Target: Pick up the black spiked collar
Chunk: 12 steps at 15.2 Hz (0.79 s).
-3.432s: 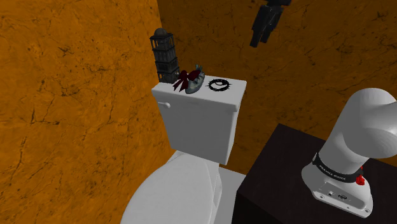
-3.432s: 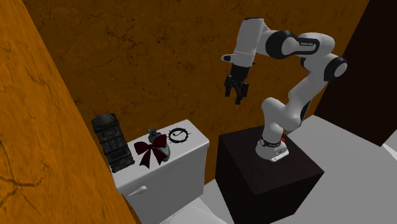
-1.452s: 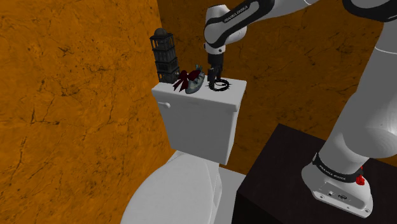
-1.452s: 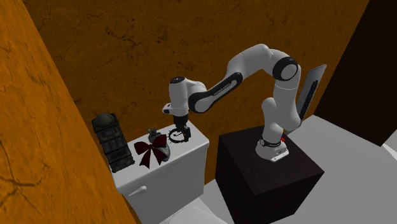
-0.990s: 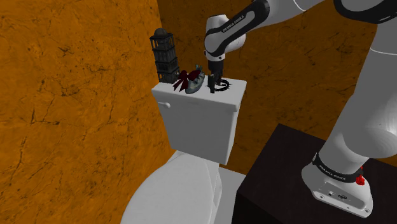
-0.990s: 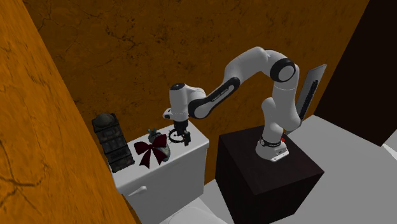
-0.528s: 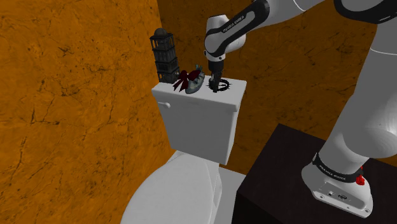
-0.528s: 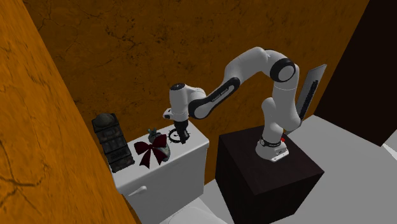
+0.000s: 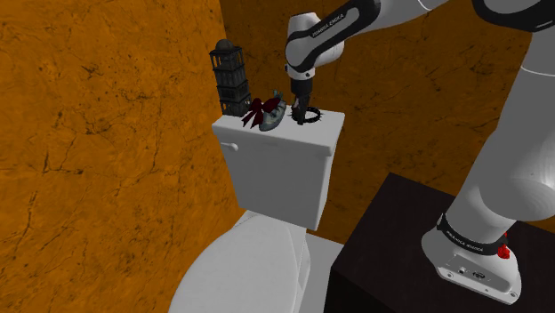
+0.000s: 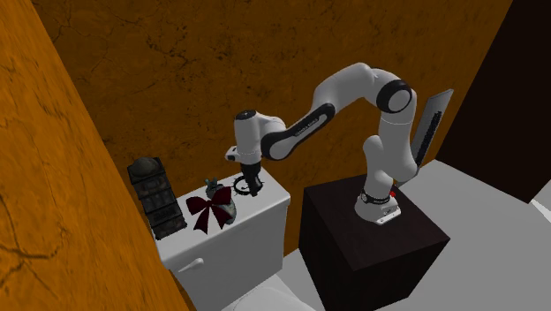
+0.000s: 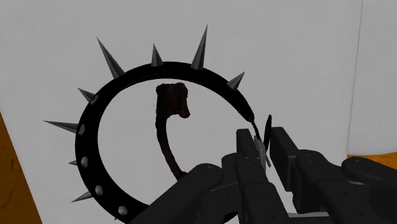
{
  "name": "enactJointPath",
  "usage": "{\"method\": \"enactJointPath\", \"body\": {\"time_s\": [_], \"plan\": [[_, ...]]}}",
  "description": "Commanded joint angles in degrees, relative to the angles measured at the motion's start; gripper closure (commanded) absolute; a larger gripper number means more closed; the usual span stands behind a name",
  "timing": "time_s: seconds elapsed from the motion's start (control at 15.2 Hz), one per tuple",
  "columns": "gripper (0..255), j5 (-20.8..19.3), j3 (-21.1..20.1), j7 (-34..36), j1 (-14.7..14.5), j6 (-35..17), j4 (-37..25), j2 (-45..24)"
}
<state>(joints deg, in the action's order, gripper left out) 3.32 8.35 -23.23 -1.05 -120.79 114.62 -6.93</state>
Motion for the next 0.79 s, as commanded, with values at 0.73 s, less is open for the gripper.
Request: {"method": "enactJointPath", "body": {"time_s": [0.73], "plan": [[255,-0.68,0.06,0.65,-0.07,8.09,-5.28,2.84]]}}
